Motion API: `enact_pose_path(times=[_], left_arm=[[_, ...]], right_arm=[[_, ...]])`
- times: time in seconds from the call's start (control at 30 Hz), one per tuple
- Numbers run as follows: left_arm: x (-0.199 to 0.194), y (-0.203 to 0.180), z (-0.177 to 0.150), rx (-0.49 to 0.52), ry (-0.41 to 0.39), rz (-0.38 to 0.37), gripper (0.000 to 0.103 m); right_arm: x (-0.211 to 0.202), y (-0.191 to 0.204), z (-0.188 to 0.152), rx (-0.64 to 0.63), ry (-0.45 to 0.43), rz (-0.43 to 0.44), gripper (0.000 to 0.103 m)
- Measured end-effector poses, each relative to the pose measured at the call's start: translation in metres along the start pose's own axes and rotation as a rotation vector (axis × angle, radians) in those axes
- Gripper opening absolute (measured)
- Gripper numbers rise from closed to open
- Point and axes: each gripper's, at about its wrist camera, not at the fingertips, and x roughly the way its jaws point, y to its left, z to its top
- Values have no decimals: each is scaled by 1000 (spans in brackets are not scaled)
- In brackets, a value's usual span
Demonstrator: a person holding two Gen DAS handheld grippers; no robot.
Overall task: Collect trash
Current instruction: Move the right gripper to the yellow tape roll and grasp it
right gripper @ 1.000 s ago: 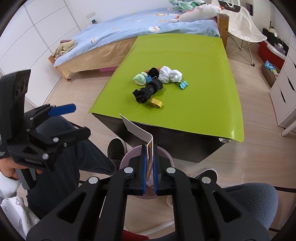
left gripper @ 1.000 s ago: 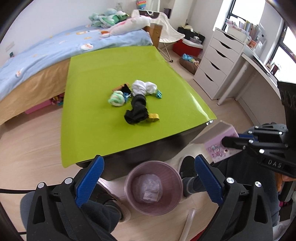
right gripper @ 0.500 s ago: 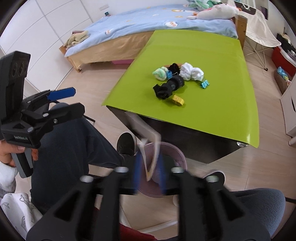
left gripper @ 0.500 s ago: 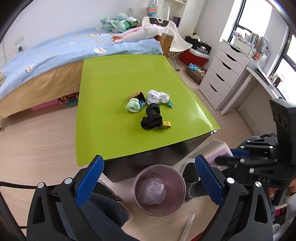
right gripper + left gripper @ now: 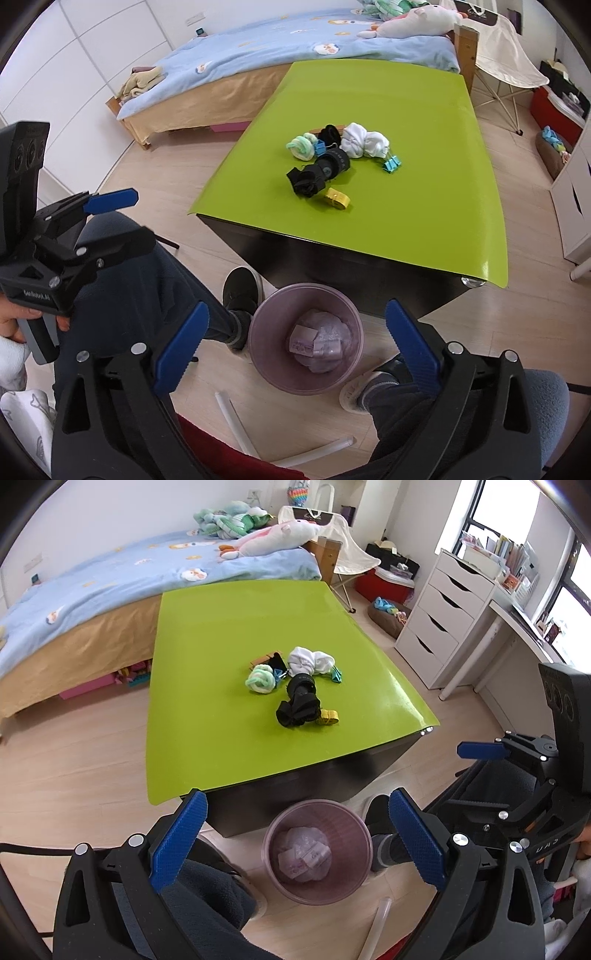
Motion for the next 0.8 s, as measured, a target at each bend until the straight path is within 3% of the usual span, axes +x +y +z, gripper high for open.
enact_pose_path(times=[0.43, 0.8], left_arm=[[5, 1, 6, 5, 1, 11, 95], [6, 6, 22, -13, -25, 5, 95]], right_arm=[[5, -12, 17, -2, -12, -4, 97], [50, -17, 70, -170, 59, 8, 97]])
